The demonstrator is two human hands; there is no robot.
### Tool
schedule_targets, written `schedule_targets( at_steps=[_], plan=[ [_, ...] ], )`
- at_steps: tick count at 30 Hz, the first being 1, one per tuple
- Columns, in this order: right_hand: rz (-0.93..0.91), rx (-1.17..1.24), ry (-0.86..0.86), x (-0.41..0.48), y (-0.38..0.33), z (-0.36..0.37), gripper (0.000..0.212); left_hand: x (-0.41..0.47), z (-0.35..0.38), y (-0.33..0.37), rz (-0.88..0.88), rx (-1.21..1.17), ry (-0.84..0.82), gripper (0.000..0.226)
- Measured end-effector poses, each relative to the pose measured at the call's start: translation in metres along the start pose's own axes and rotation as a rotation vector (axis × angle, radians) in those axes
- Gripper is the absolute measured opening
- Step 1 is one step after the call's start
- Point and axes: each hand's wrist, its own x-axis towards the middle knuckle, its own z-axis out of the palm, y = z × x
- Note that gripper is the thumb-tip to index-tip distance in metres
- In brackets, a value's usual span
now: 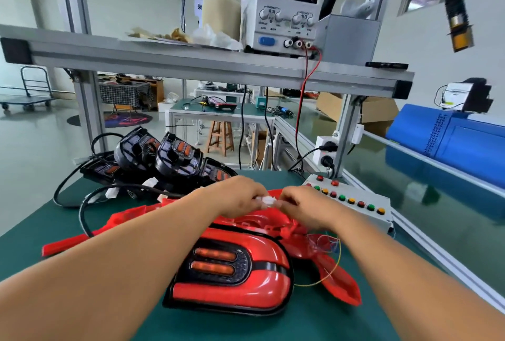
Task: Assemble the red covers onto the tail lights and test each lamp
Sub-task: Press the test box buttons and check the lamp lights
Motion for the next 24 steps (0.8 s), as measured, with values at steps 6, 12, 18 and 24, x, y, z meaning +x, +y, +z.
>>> schedule_targets(
  at_steps=[6,12,18,24],
  plan=[
    [-0.037,0.077,0.028,-0.001,0.004,0.007,0.027,-0.001,0.0,-0.01,0.044,0.019,0.021,0.028],
    [-0.068,0.044,0.084,0.001,0.005,0.007,0.032,-0.004,-0.005,-0.012,0.039,0.054,0.05,0.034],
    [-0.094,0.046,0.151,0.001,0.008,0.008,0.037,-0.01,-0.013,-0.013,0.041,0.091,0.065,0.036],
    [-0.056,0.018,0.172,-0.006,0.019,0.009,0.037,-0.025,-0.018,-0.029,-0.021,0.101,0.097,0.034]
  ],
)
